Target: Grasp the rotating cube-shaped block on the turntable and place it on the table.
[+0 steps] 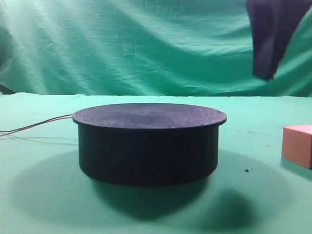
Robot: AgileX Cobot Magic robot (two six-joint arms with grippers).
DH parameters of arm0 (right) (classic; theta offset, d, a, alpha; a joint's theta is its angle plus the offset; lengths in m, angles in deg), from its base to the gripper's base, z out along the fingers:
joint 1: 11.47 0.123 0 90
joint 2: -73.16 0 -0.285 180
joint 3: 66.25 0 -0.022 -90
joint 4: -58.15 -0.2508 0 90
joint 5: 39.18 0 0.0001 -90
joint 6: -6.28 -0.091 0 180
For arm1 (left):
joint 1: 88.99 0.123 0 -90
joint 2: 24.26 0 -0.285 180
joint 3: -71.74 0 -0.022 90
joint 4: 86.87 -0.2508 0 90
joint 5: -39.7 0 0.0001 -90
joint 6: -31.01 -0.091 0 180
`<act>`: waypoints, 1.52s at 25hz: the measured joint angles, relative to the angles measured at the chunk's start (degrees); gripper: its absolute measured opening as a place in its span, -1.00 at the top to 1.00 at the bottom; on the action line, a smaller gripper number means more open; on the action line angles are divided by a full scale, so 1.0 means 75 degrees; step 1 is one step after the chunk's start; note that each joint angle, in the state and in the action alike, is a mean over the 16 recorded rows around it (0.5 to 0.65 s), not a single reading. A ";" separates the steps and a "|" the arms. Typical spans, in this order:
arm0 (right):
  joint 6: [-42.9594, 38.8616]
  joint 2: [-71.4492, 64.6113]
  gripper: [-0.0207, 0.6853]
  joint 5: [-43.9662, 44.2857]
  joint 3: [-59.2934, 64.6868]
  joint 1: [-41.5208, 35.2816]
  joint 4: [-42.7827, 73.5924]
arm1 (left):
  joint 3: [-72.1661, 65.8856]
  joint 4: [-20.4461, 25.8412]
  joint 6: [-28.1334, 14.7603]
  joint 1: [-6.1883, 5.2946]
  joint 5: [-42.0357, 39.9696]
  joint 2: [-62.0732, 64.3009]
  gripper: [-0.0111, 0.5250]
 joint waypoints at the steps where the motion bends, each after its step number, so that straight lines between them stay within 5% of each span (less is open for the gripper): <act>1: -0.0011 0.0306 0.62 0.0134 0.0012 0.0000 0.0020 | 0.0000 0.0000 0.0000 0.0000 0.0000 0.0000 0.96; 7: -0.0105 0.1947 0.93 0.0623 0.0318 0.0000 0.0112 | 0.0000 0.0000 0.0000 0.0000 0.0000 0.0000 0.96; 22: 0.1100 0.3585 0.94 0.0191 0.1008 -0.0049 -0.0064 | 0.0000 0.0000 0.0000 0.0000 0.0000 0.0000 0.96; 38: 0.3279 0.6083 0.94 -0.3620 0.4366 -0.2563 -0.0889 | 0.0000 0.0000 0.0000 0.0000 0.0000 0.0000 0.96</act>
